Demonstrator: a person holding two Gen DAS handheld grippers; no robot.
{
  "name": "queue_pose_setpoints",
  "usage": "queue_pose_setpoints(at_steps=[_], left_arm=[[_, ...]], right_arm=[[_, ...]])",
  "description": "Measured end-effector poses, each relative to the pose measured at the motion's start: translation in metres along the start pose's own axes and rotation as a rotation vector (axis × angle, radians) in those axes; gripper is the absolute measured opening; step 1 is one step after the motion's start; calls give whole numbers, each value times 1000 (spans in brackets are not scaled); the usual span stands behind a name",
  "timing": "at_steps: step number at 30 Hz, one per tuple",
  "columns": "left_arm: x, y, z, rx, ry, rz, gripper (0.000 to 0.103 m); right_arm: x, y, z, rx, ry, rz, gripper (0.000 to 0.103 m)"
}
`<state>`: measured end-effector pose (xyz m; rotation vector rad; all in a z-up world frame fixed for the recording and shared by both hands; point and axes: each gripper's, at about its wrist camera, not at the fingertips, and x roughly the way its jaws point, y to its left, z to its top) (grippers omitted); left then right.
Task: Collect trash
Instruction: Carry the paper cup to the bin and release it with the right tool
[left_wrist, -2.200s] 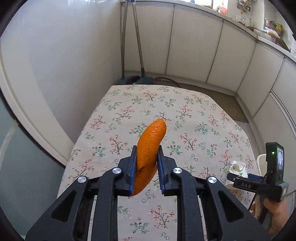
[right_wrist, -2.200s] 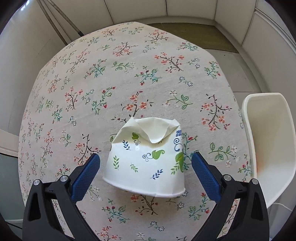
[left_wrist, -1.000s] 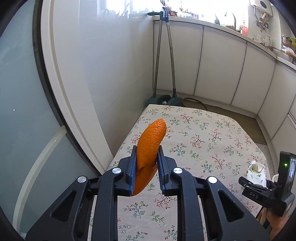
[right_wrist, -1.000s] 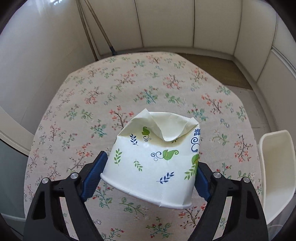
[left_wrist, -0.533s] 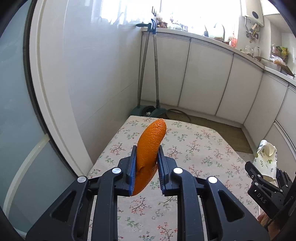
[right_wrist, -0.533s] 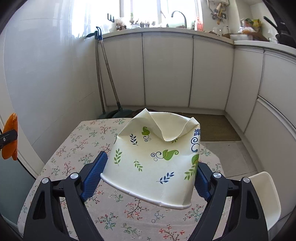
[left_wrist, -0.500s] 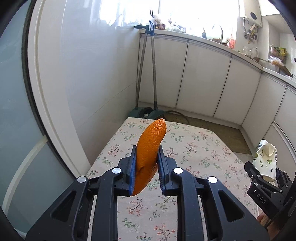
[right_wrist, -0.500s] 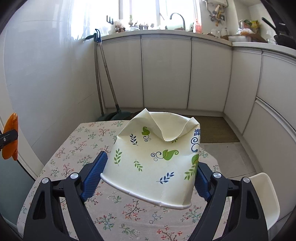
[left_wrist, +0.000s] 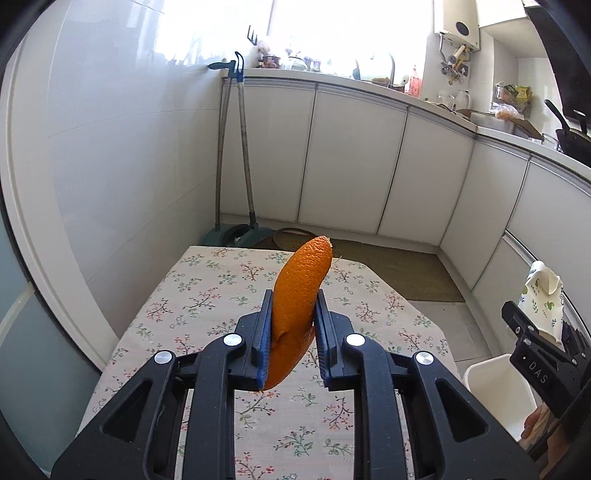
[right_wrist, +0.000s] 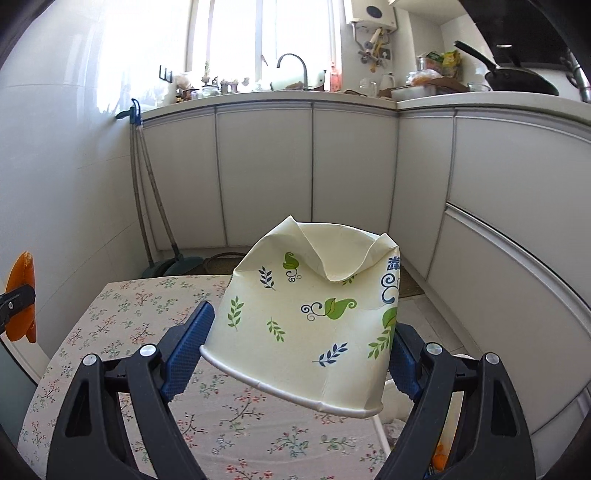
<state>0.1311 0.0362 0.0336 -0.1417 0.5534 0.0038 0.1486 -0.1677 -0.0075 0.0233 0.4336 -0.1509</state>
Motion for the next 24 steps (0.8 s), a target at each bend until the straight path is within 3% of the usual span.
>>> queue_pose_setpoints(at_steps=[12, 24], left_arm=[[19, -63, -13, 71, 33, -83, 20], [30, -144, -32, 141, 68, -202, 20]], right_arm=[[6, -103, -4, 106, 37, -208, 84], [-6, -172, -13, 155, 67, -297, 96]])
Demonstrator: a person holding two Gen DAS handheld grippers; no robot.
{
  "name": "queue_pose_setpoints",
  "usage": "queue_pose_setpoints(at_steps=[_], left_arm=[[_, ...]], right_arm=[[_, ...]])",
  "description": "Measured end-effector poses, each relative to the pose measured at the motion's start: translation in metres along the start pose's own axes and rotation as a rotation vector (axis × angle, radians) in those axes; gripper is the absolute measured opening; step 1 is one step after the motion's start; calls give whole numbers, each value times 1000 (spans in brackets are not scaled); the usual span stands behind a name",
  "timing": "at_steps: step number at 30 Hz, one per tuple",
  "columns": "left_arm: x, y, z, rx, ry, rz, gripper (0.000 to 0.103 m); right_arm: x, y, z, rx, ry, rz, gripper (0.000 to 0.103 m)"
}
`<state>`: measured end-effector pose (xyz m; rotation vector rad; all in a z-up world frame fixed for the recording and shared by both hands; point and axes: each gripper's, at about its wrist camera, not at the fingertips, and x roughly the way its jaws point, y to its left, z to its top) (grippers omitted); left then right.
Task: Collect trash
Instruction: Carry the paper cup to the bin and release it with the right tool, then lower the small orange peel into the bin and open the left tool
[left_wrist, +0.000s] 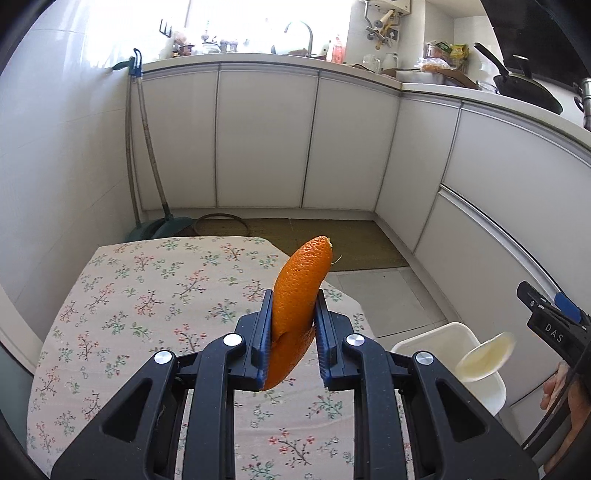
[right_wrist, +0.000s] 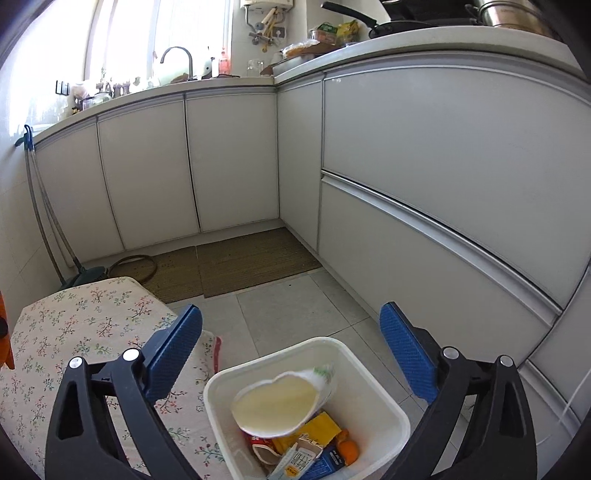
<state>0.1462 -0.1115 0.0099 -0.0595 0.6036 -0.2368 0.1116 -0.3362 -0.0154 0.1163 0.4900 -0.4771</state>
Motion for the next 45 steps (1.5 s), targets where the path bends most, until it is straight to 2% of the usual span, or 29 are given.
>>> queue_pose_setpoints(at_steps=[10, 21, 28, 31, 33, 38, 40, 42, 45], left_arm=[[16, -68, -4, 57, 23, -117, 20], [48, -158, -9, 107, 120, -259, 21], [71, -189, -15, 129, 200, -317, 23], [80, -194, -16, 125, 227, -321, 33], [84, -194, -16, 122, 234, -316, 45], [80, -191, -16, 133, 216, -280, 62], [75, -188, -16, 137, 197, -257, 69], [69, -183, -15, 145, 166, -228, 82], [58, -174, -13, 155, 106, -160, 92]], right_arm=[[-3, -62, 4, 82, -13, -64, 96], [-4, -123, -2, 171, 15, -150, 96], [-1, -150, -7, 203, 47, -189, 96], [2, -157, -9, 209, 67, -201, 96], [3, -159, -10, 216, 76, -199, 96], [2, -151, -8, 190, 73, -186, 96], [-1, -145, -7, 177, 65, -185, 96], [-4, -136, -6, 156, 51, -182, 96], [-6, -119, -6, 120, 42, -163, 96]])
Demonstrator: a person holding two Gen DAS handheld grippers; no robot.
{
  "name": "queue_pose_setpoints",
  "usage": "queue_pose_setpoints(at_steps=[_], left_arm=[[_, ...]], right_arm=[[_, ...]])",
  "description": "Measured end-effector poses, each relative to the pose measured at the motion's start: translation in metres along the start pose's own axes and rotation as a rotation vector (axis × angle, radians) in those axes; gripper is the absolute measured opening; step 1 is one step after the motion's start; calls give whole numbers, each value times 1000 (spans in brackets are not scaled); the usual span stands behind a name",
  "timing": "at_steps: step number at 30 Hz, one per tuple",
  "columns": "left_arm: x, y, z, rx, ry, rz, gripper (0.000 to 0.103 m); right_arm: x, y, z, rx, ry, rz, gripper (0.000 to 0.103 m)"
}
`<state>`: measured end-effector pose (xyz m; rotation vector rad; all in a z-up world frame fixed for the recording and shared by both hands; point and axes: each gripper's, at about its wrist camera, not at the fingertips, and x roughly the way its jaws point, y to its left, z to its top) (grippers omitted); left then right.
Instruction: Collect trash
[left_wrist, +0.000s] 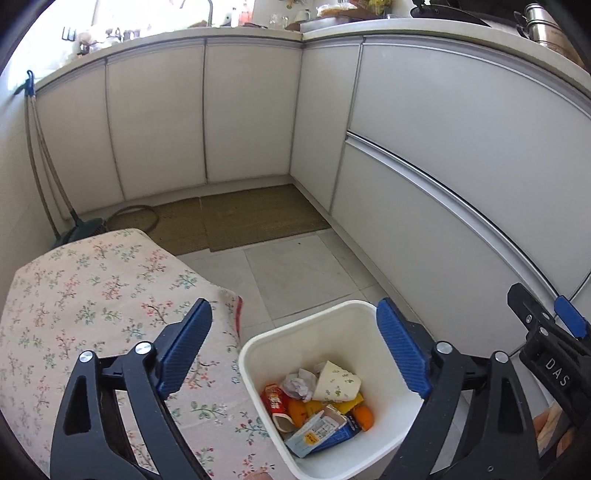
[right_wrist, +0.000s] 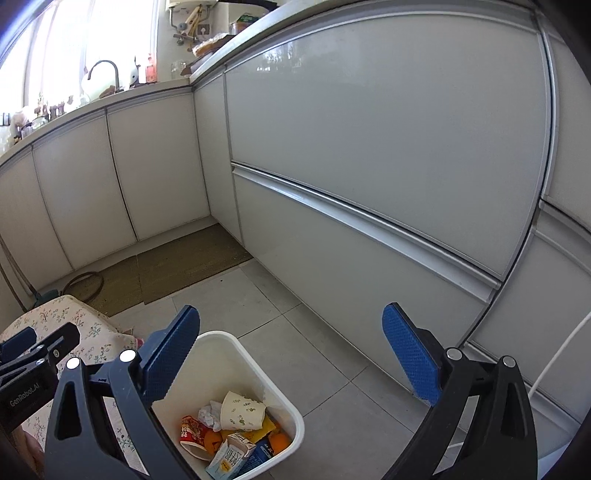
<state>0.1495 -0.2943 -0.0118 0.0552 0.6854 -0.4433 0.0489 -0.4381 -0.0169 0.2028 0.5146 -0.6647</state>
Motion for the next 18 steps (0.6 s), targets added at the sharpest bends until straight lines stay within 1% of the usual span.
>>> queue_pose_setpoints(at_steps=[3, 7, 12, 18], left_arm=[[-11, 13, 0, -14, -30, 44, 95], [-22, 31, -4, -23, -41, 93, 95], [-40, 55, -8, -39, -58, 138, 96], [-63, 96, -14, -89, -74, 187, 96]], right_arm=[[-2, 19, -2, -45, -1, 16, 96], [-10, 38, -5, -66, -13, 37, 96], [-20, 63, -6, -85, -18, 83, 96], [-33, 102, -12, -142, -31, 140, 96]])
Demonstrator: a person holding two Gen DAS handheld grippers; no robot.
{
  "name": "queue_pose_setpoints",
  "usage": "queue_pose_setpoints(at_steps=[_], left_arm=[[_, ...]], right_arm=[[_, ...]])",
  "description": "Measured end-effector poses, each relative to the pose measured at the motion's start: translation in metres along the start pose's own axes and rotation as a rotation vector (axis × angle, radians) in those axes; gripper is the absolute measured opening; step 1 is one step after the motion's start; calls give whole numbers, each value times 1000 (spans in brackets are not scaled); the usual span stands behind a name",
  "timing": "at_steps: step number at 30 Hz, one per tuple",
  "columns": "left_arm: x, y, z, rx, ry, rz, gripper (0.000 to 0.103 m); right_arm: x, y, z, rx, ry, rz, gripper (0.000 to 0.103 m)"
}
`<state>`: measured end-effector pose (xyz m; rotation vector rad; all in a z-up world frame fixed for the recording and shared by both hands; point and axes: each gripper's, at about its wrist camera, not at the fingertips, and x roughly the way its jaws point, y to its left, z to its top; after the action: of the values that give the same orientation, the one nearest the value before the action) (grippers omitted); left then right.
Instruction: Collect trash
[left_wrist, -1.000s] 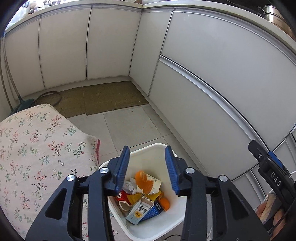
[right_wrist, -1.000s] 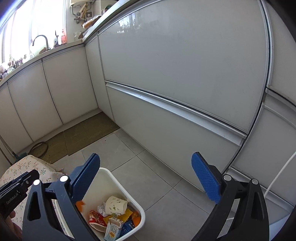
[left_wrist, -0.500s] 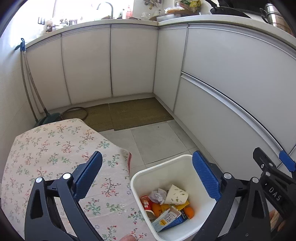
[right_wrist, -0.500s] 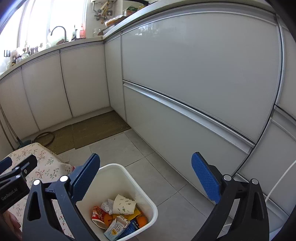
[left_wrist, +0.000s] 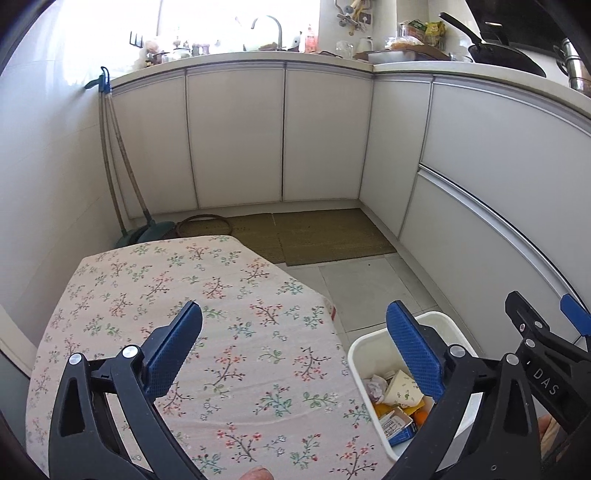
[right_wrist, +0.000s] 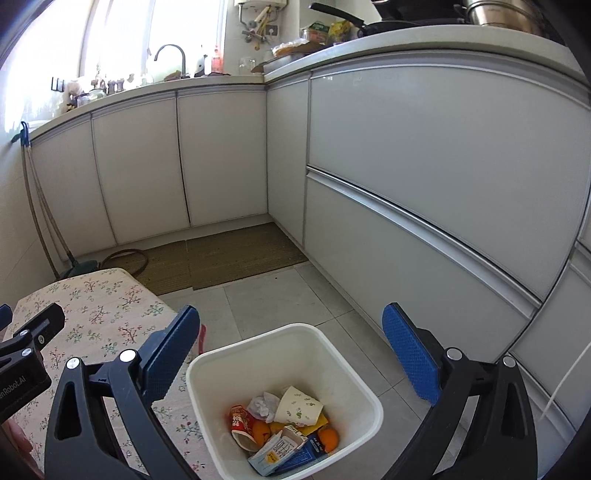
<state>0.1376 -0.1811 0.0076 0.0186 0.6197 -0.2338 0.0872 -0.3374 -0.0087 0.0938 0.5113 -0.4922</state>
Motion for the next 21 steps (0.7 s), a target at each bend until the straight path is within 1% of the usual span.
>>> queue_pose_setpoints(at_steps=[12, 14, 17, 21], left_arm=[[-15, 95, -18, -106, 15, 106, 96], [-19, 112, -20, -127, 9, 105, 96], [-25, 127, -19, -128, 1, 111, 96], [-40, 142, -19, -146, -23, 86, 96]], right_arm=[[-10, 89, -12, -111, 5, 119, 96], [-15, 103, -15, -119, -11, 137, 96], [-24, 119, -17, -132, -34, 149, 96], [-39, 134, -25, -147, -58, 162, 96]])
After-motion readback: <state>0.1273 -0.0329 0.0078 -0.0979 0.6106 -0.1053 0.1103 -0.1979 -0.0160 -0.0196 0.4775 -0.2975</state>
